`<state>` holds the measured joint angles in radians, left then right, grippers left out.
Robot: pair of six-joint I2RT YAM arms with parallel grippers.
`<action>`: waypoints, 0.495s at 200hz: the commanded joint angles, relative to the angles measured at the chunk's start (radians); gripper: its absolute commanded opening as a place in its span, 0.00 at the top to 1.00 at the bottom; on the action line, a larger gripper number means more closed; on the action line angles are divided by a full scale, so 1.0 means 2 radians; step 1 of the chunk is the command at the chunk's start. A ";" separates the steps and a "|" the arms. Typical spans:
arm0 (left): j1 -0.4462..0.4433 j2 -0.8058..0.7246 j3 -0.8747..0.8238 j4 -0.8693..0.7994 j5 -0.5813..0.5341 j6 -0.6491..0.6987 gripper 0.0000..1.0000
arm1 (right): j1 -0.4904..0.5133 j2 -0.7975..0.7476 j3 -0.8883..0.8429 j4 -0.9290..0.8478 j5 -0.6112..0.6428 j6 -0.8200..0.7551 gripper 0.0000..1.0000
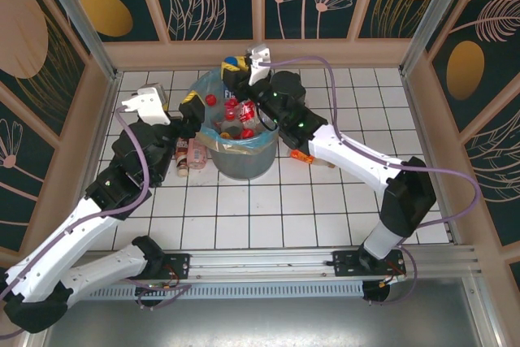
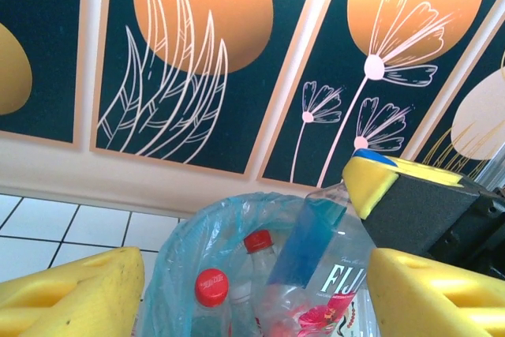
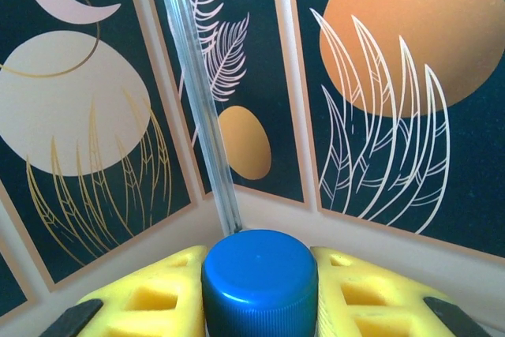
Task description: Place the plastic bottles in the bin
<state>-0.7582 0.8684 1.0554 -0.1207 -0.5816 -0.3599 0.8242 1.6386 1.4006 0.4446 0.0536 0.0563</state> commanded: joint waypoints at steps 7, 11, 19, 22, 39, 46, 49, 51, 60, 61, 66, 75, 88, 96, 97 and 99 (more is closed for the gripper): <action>0.000 0.002 0.001 0.022 0.002 0.007 0.25 | 0.000 0.024 0.015 -0.110 -0.017 -0.010 1.00; 0.000 0.002 0.000 0.023 0.002 0.006 0.25 | 0.001 0.024 0.023 -0.111 -0.017 -0.012 1.00; 0.000 0.001 0.000 0.024 0.002 0.005 0.26 | 0.000 0.024 0.038 -0.110 -0.017 -0.014 1.00; 0.000 0.001 0.000 0.024 0.002 0.005 0.25 | 0.001 0.025 0.044 -0.111 -0.017 -0.016 1.00; 0.000 0.000 0.001 0.023 0.000 0.004 0.25 | 0.001 0.028 0.086 -0.125 -0.017 -0.024 1.00; 0.000 -0.001 0.002 0.022 0.000 0.004 0.25 | 0.002 0.028 0.100 -0.132 -0.017 -0.028 1.00; 0.001 -0.001 0.002 0.021 0.000 0.004 0.26 | 0.002 0.028 0.106 -0.134 -0.017 -0.030 1.00; 0.000 -0.002 0.002 0.021 0.000 0.004 0.26 | 0.002 0.027 0.109 -0.136 -0.017 -0.031 1.00; 0.000 -0.003 0.003 0.020 -0.001 0.004 0.26 | 0.003 0.024 0.119 -0.144 -0.014 -0.039 1.00; 0.000 -0.003 0.003 0.020 -0.002 0.004 0.26 | 0.003 0.023 0.120 -0.146 -0.012 -0.039 1.00; 0.000 -0.004 0.002 0.019 -0.001 0.004 0.26 | 0.004 0.021 0.122 -0.153 -0.009 -0.043 1.00; 0.000 -0.006 0.002 0.017 -0.003 0.004 0.26 | 0.004 0.016 0.124 -0.166 0.001 -0.051 1.00; 0.000 -0.008 0.000 0.015 -0.006 0.004 0.25 | 0.004 0.008 0.116 -0.182 0.019 -0.063 1.00; 0.000 -0.009 -0.002 0.014 -0.007 0.004 0.26 | 0.004 0.000 0.101 -0.185 0.032 -0.070 1.00; 0.000 -0.009 -0.002 0.014 -0.007 0.004 0.26 | 0.003 -0.001 0.099 -0.184 0.033 -0.071 1.00; 0.000 -0.009 -0.003 0.014 -0.008 0.004 0.26 | 0.004 -0.004 0.094 -0.183 0.036 -0.072 1.00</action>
<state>-0.7582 0.8703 1.0554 -0.1089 -0.5827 -0.3603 0.8265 1.6825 1.6112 0.1463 0.0494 -0.0223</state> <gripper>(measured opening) 0.746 0.291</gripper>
